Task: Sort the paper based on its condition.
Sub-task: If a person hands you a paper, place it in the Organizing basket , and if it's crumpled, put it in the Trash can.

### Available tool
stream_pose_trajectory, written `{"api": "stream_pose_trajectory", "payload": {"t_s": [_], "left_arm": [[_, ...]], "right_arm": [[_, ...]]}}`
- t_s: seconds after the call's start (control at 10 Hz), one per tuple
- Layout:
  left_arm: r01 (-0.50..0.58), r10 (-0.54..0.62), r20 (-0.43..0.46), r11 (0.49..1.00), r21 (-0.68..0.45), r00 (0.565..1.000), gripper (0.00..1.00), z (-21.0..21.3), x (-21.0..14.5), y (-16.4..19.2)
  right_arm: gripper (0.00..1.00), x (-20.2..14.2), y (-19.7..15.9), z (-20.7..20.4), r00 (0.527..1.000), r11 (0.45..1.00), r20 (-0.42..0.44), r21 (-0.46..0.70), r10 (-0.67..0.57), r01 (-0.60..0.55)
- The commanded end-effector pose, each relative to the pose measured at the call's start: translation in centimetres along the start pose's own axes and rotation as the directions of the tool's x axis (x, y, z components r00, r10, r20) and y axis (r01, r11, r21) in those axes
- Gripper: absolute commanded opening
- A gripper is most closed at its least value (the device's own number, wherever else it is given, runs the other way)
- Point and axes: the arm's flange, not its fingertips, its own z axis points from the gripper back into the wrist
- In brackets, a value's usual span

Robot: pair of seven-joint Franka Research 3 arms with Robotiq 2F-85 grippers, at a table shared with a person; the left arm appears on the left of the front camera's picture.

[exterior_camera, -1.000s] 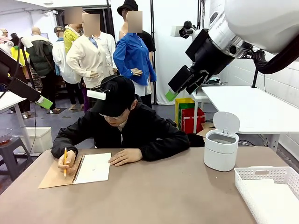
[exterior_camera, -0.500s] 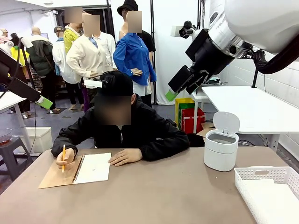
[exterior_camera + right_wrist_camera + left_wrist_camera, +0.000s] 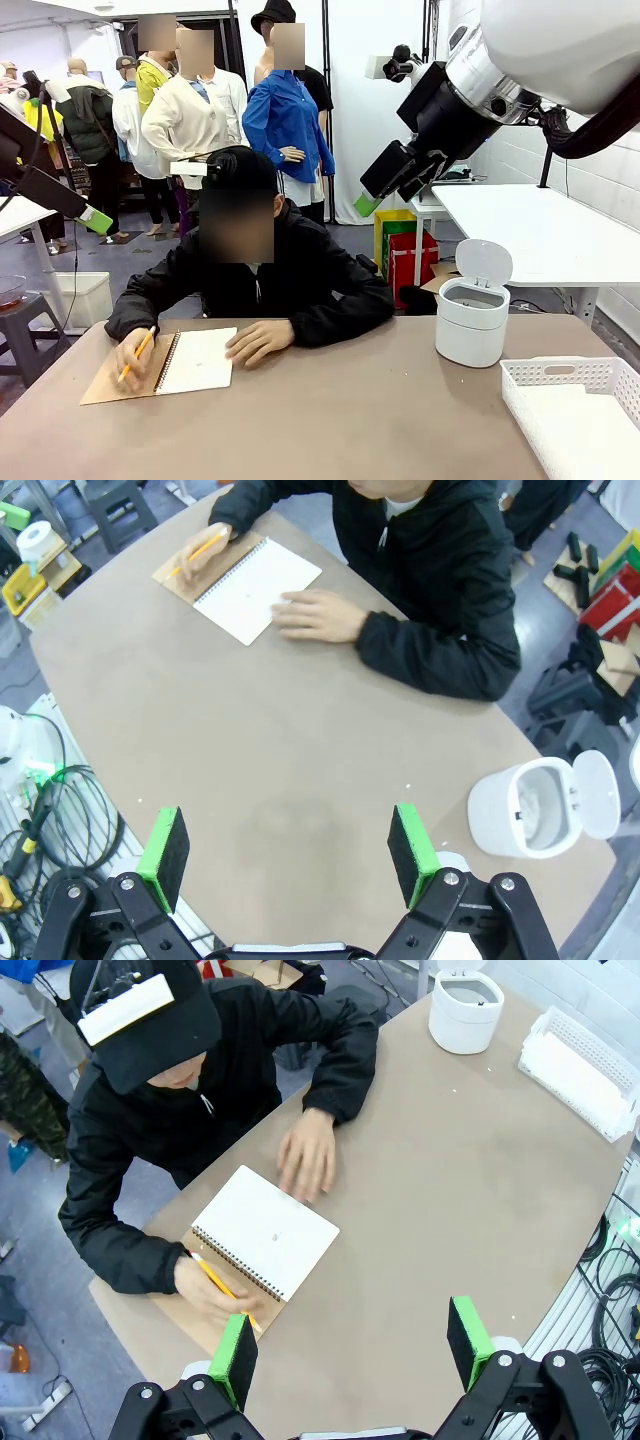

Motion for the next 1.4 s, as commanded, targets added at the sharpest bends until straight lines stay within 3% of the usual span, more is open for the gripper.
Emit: {"api": "stream_pose_trajectory", "payload": {"t_s": [0.0,1.3], "left_arm": [[-0.006,0.006,0.005,1.000,0.002,1.000,1.00,0.13,0.03,0.12],[-0.006,0.006,0.005,1.000,0.002,1.000,1.00,0.13,0.03,0.12]], "right_arm": [[1.00,0.03,-0.09,-0.15,1.000,1.000,-0.003,0.001,-0.001,0.001],[1.00,0.03,-0.09,-0.15,1.000,1.000,-0.003,0.001,-0.001,0.001]]}}
